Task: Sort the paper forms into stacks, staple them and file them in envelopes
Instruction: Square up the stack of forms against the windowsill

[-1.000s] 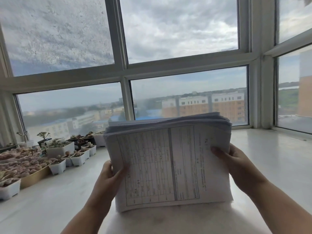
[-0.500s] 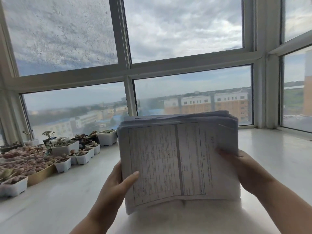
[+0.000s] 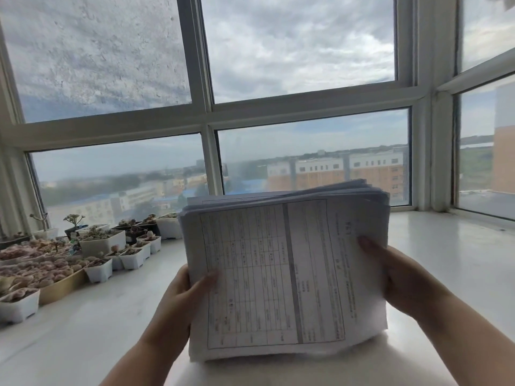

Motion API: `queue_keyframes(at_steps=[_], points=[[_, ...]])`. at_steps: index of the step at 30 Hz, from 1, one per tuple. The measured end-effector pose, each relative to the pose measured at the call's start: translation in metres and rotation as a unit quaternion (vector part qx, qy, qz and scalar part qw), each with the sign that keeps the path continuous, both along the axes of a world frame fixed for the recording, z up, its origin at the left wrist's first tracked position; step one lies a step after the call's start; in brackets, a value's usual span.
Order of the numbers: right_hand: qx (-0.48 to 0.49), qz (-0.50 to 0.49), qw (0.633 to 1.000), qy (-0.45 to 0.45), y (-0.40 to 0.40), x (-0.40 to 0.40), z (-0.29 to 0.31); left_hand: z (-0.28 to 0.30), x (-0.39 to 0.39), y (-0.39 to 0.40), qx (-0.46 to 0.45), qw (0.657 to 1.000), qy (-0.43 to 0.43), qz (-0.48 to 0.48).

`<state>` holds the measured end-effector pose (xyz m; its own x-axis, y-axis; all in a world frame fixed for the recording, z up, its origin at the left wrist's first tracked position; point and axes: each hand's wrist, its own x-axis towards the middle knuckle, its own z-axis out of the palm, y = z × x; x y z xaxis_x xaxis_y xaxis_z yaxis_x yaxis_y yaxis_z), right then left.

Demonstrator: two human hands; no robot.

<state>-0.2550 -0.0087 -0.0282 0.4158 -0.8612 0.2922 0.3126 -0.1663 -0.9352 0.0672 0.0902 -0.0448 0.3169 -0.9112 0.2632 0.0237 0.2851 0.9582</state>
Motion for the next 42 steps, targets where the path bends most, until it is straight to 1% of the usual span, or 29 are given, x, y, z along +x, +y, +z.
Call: queue_keyframes(at_steps=[2, 3, 4, 5, 6, 7, 8, 9, 10, 11, 12, 13, 15, 16, 17, 18, 20, 22, 25, 27, 32, 34, 36, 37, 40, 42], points=[[0.005, 0.026, 1.0, 0.009, 0.002, -0.001, 0.001, 0.001, -0.002, 0.003, -0.03, 0.999, -0.01, 0.017], [-0.003, 0.023, 0.999, 0.022, 0.004, 0.0, 0.001, 0.001, -0.005, 0.004, -0.056, 0.997, -0.033, 0.048], [-0.016, 0.0, 0.999, 0.033, 0.005, 0.003, 0.001, 0.0, -0.01, 0.005, -0.085, 0.989, -0.068, 0.096], [-0.033, -0.042, 0.998, 0.04, 0.007, 0.007, 0.0, -0.002, -0.015, 0.005, -0.115, 0.973, -0.122, 0.158], [-0.055, -0.099, 0.992, 0.047, 0.008, 0.013, -0.002, -0.003, -0.02, 0.007, -0.143, 0.943, -0.195, 0.228], [-0.082, -0.157, 0.983, 0.058, 0.009, 0.02, -0.003, -0.003, -0.027, 0.008, -0.172, 0.905, -0.268, 0.281], [-0.104, -0.199, 0.972, 0.066, 0.011, 0.027, -0.004, -0.004, -0.034, 0.01, -0.2, 0.875, -0.324, 0.3], [-0.114, -0.222, 0.966, 0.069, 0.013, 0.032, -0.004, -0.004, -0.041, 0.01, -0.218, 0.858, -0.358, 0.297], [-0.117, -0.227, 0.965, 0.062, 0.013, 0.034, -0.004, -0.006, -0.044, 0.01, -0.228, 0.85, -0.376, 0.29], [-0.109, -0.216, 0.969, 0.043, 0.014, 0.033, -0.003, -0.006, -0.043, 0.009, -0.232, 0.85, -0.379, 0.283], [-0.093, -0.191, 0.977, 0.021, 0.014, 0.028, 0.0, -0.005, -0.039, 0.007, -0.233, 0.859, -0.362, 0.277], [-0.079, -0.158, 0.984, 0.003, 0.013, 0.021, 0.003, -0.004, -0.033, 0.006, -0.23, 0.88, -0.317, 0.27], [-0.055, -0.086, 0.995, -0.015, 0.011, 0.009, 0.007, 0.001, -0.021, 0.004, -0.208, 0.944, -0.154, 0.206], [-0.049, -0.051, 0.997, -0.016, 0.011, 0.005, 0.008, 0.003, -0.015, 0.004, -0.19, 0.965, -0.083, 0.16], [-0.046, -0.023, 0.999, -0.016, 0.01, 0.003, 0.008, 0.004, -0.01, 0.003, -0.17, 0.976, -0.04, 0.127], [-0.041, -0.005, 0.999, -0.014, 0.009, 0.002, 0.007, 0.005, -0.007, 0.003, -0.152, 0.983, -0.015, 0.101], [-0.031, 0.004, 1.0, 0.005, 0.006, -0.001, 0.006, 0.005, -0.001, 0.002, -0.126, 0.991, 0.019, 0.036], [-0.027, 0.015, 0.999, 0.021, 0.007, -0.002, 0.006, 0.003, 0.007, 0.002, -0.089, 0.995, 0.035, -0.018], [-0.015, 0.005, 1.0, 0.008, 0.009, -0.003, 0.006, 0.002, 0.016, 0.005, -0.017, 0.995, 0.035, -0.092], [-0.016, 0.006, 1.0, -0.008, 0.012, -0.002, 0.006, 0.002, 0.017, 0.008, 0.039, 0.99, 0.002, -0.138], [-0.022, 0.005, 0.999, -0.029, 0.011, -0.007, 0.009, 0.001, 0.017, 0.01, 0.12, 0.973, -0.043, -0.191], [-0.022, 0.004, 0.999, -0.034, 0.01, -0.009, 0.01, -0.001, 0.018, 0.01, 0.152, 0.966, -0.07, -0.197], [-0.021, 0.005, 0.999, -0.034, 0.01, -0.009, 0.01, -0.004, 0.017, 0.009, 0.167, 0.967, -0.091, -0.173], [-0.023, 0.004, 0.999, -0.029, 0.009, -0.009, 0.009, -0.006, 0.015, 0.008, 0.16, 0.971, -0.109, -0.144], [-0.023, -0.01, 1.0, -0.01, 0.009, -0.003, 0.005, -0.011, 0.009, 0.003, 0.095, 0.98, -0.172, -0.026], [-0.017, -0.01, 1.0, -0.011, 0.007, 0.001, 0.0, -0.013, 0.007, 0.001, 0.068, 0.976, -0.203, 0.042]])
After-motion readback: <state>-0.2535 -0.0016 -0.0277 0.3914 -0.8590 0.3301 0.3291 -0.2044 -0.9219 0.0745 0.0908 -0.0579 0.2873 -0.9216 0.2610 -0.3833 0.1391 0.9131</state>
